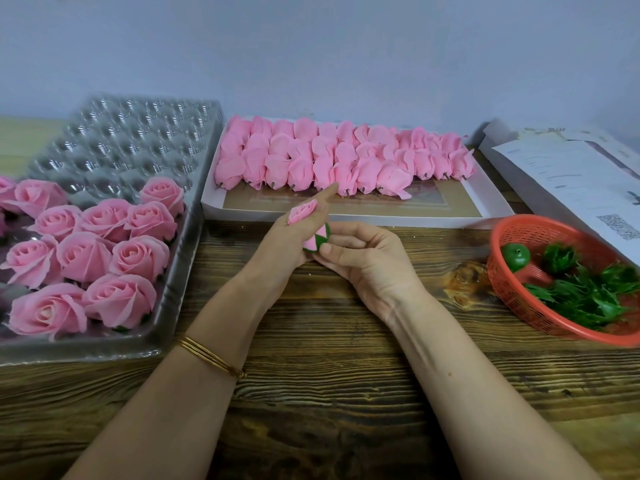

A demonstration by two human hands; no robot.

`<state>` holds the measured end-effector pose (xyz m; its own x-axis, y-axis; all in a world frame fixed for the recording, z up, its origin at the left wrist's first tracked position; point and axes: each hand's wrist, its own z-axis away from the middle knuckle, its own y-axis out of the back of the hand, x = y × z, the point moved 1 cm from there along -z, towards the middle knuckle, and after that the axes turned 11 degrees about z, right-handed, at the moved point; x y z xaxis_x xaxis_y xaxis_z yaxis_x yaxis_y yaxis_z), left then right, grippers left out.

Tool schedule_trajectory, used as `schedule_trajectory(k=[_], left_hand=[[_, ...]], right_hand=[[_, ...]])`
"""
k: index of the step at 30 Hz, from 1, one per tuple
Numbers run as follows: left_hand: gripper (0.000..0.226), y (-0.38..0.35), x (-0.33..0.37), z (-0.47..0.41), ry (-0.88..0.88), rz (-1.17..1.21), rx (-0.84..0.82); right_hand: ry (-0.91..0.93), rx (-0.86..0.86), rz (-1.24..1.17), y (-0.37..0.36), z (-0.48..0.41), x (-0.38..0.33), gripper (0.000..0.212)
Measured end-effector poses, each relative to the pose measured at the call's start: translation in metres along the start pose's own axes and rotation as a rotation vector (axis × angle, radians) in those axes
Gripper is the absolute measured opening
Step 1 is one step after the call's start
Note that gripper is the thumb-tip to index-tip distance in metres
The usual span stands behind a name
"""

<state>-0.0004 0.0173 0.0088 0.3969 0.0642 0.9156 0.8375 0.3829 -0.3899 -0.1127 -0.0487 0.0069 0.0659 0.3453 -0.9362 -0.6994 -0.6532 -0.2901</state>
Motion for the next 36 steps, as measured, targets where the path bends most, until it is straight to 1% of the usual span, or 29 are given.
schedule_trajectory(k=[5, 8, 10, 12, 15, 19, 22, 24, 26, 27, 29, 32, 34, 36], left_hand=[[0.027, 0.0006, 0.0009, 0.0008, 0.007, -0.001, -0.001], [0.029, -0.0005, 0.0026, 0.002, -0.004, 0.012, -0.017], [0.035, -0.0016, 0.0038, 0.0035, -0.012, -0.005, -0.029], [0.043, -0.0017, 0.004, 0.0043, -0.024, -0.022, -0.031], [0.04, -0.0014, 0.0044, 0.0052, -0.039, -0.031, -0.032], [0.041, -0.0031, 0.0079, 0.0064, -0.041, -0.049, -0.03], [0.04, -0.0024, 0.0084, 0.0061, -0.048, -0.067, -0.024], [0.037, -0.0017, 0.0077, 0.0055, -0.047, -0.08, -0.021], [0.03, -0.0014, 0.0076, 0.0048, -0.042, -0.094, -0.012], [0.028, -0.0012, 0.0076, 0.0046, -0.036, -0.092, -0.003], [0.028, -0.0014, 0.0078, 0.0044, -0.025, -0.08, 0.007], [0.029, -0.003, 0.0085, 0.0048, -0.015, -0.072, 0.013], [0.031, -0.0036, 0.0086, 0.0053, -0.013, -0.065, 0.015], [0.03, -0.0034, 0.008, 0.0058, -0.015, -0.062, 0.003]], right_hand=[[0.072, 0.046, 0.12, -0.0004, 0.0016, 0.0017, 0.03], [0.107, 0.053, 0.142, -0.0008, 0.0013, 0.0023, 0.032], [0.088, 0.013, 0.065, -0.0012, 0.0005, 0.0014, 0.035], [0.022, -0.054, -0.075, -0.0011, -0.0009, -0.0003, 0.035], [-0.069, -0.088, -0.231, -0.0013, -0.0022, -0.0009, 0.029], [-0.127, -0.105, -0.3, -0.0041, -0.0012, 0.0003, 0.033], [-0.169, -0.101, -0.325, -0.0041, -0.001, 0.0012, 0.028], [-0.209, -0.098, -0.287, -0.0031, -0.0007, 0.0012, 0.021], [-0.247, -0.089, -0.197, -0.0016, 0.0005, 0.0, 0.016], [-0.258, -0.085, -0.163, -0.0011, 0.0013, -0.0009, 0.017], [-0.263, -0.079, -0.133, 0.0002, 0.0012, -0.0019, 0.026], [-0.255, -0.081, -0.139, 0.0022, 0.0004, -0.0031, 0.032], [-0.251, -0.095, -0.139, 0.0037, 0.0001, -0.004, 0.032], [-0.235, -0.091, -0.121, 0.0045, 0.0002, -0.0041, 0.027]])
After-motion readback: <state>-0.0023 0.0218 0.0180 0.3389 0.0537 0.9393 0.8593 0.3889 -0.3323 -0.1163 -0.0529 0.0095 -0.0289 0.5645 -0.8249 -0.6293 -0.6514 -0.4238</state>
